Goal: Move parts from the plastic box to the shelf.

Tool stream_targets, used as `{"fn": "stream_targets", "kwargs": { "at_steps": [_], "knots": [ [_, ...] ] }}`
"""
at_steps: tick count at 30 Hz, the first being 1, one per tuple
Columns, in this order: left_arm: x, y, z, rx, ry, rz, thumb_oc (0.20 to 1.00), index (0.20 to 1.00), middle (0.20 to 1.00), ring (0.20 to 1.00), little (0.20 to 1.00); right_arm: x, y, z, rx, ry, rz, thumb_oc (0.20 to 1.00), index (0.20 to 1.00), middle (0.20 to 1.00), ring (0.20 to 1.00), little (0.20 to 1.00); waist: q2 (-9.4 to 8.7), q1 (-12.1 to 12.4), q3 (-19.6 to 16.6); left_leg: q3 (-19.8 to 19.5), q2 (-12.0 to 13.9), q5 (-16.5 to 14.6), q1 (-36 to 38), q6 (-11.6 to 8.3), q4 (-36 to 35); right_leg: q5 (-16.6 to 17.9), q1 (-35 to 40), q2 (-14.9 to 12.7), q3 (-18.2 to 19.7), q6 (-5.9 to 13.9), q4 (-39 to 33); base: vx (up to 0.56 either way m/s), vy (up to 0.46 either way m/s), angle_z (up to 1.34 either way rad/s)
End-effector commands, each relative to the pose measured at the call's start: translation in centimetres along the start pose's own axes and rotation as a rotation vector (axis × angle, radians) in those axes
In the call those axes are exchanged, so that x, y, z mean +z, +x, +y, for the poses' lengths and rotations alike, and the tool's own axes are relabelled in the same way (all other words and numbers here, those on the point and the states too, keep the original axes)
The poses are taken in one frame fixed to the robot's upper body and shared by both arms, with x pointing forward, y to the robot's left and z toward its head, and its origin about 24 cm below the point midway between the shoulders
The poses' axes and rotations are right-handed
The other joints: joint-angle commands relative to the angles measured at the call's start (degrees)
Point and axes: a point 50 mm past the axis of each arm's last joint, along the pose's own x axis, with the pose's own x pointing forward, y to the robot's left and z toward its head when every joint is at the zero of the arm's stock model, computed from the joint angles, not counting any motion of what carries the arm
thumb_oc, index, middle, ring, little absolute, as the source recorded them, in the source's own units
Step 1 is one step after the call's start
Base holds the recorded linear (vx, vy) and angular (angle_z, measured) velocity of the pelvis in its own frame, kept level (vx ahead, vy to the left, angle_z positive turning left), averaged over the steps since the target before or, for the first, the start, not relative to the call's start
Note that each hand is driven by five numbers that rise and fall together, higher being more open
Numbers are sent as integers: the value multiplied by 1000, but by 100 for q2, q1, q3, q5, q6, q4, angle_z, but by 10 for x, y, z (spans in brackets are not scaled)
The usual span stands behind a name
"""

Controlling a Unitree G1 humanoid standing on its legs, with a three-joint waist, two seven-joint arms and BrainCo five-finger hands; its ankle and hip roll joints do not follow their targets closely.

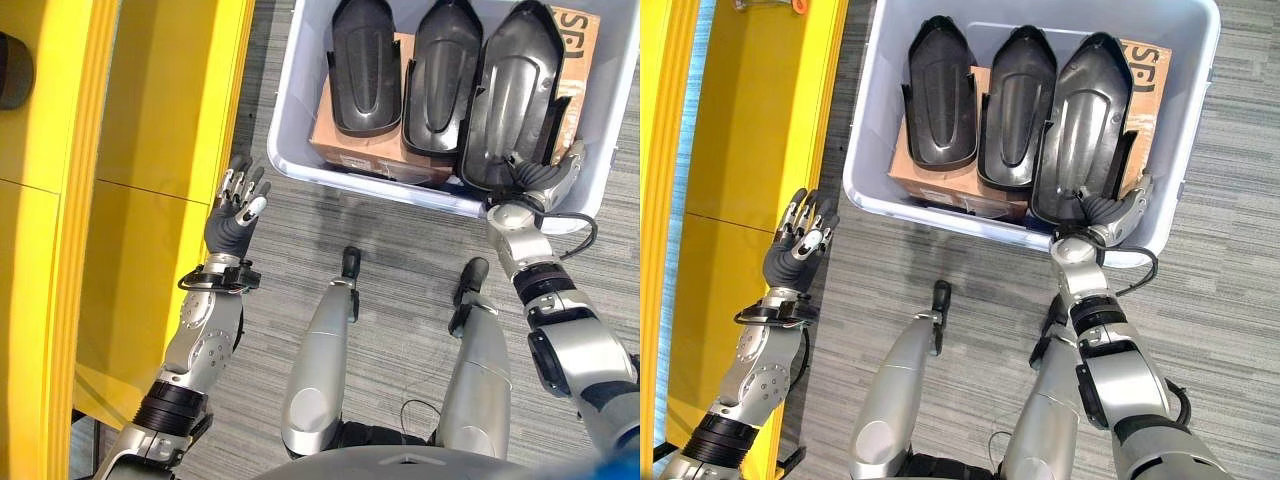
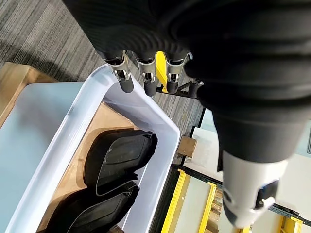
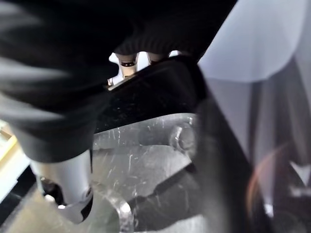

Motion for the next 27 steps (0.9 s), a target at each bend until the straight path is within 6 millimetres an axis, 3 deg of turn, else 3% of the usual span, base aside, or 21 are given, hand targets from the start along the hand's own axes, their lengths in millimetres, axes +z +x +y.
{"fn": "stream_targets", "kwargs": {
  "at_steps": [1, 9, 10, 17, 27],
  "knots": [
    [19, 0, -17, -99, -18, -83, 1000, 1000, 1000, 1000, 1000, 14, 13, -9, -25, -65, -91, 1000, 1000, 1000, 1000, 1000, 350, 86, -135, 258, -429, -37, -276, 499, -31, -1091, 250, 199, -429, -207, 953, 0, 0, 0],
    [19, 3, -17, -107, -21, -78, 1000, 1000, 1000, 1000, 1000, 2, 27, -18, -26, -370, -124, 1000, 1000, 1000, 1000, 1000, 338, 149, -135, 208, -433, -27, -357, 508, 21, -1086, 217, 198, -471, -201, 983, -1, -2, 1],
    [18, 3, -16, -111, -18, -73, 1000, 1000, 1000, 1000, 1000, -4, 30, -21, -34, -359, -58, 200, 200, 200, 200, 200, 340, 163, -135, 204, -430, -24, -387, 510, 37, -1086, 201, 195, -480, -205, 992, -4, -8, 9],
    [17, 4, -20, -123, -21, -65, 1000, 1000, 1000, 1000, 1000, -19, 40, -35, -85, -295, 118, 200, 200, 200, 200, 200, 383, 255, -135, 120, -463, -53, -525, 533, 113, -1124, 123, 155, -520, -199, 1073, 7, 4, 8],
    [17, 3, -22, -120, -8, -66, 1000, 1000, 1000, 1000, 1000, -39, 46, -52, -137, -286, 242, 200, 200, 200, 200, 200, 479, 330, -135, 64, -517, -41, -962, 574, 279, -1175, -331, 126, -522, -218, 1378, 4, 1, 7]
  ]
}}
